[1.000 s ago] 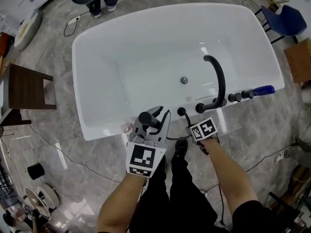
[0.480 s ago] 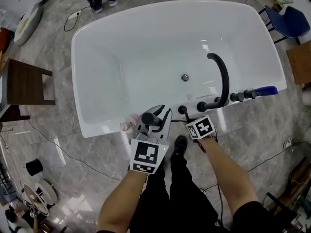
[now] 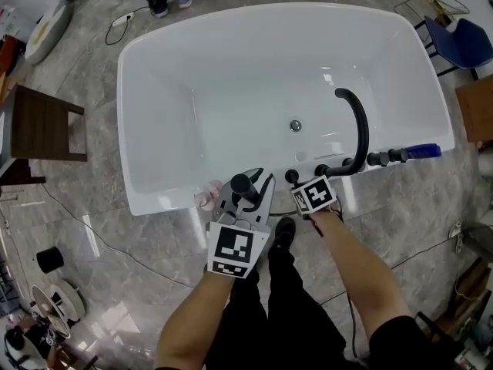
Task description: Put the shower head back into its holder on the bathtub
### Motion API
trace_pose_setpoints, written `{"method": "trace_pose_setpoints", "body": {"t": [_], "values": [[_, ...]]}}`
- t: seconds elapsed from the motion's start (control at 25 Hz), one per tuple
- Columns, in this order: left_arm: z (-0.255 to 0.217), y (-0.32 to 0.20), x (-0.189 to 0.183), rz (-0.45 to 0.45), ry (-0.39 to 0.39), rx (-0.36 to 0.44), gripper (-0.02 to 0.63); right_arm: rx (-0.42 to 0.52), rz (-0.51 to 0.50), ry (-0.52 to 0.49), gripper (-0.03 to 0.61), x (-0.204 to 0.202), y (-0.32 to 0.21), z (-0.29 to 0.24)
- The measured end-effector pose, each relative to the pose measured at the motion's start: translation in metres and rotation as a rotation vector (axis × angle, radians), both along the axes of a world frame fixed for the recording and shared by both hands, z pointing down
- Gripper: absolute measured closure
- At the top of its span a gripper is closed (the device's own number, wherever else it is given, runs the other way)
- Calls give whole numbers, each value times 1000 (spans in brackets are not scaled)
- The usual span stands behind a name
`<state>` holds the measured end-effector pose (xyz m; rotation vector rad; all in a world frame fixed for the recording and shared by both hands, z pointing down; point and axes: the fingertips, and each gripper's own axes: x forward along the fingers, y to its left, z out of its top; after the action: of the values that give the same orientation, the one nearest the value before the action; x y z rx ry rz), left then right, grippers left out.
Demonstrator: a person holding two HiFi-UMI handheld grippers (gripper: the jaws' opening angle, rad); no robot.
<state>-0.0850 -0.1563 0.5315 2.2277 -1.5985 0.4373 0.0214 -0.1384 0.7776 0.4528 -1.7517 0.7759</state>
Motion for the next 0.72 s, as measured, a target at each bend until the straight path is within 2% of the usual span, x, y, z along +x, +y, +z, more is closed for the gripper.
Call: {"method": "trace_pose_setpoints", "body": {"t": [0.12, 0.24, 0.36, 0.52, 0.72], "values": [[-1, 0, -5, -12, 1, 6, 534, 109, -18, 15, 497, -4, -13, -3], [-1, -2, -11, -23, 5, 15, 534, 147, 10, -66, 478, -12, -13, -3], [3, -3, -14, -19, 10, 20, 534, 159, 55, -203, 345, -21, -4, -9], [7, -6, -11, 4, 1, 38, 534, 225, 108, -317, 274, -4, 11, -12], [9, -12, -4, 50, -16, 84, 534, 180, 105, -288, 259, 32, 44, 50]]}}
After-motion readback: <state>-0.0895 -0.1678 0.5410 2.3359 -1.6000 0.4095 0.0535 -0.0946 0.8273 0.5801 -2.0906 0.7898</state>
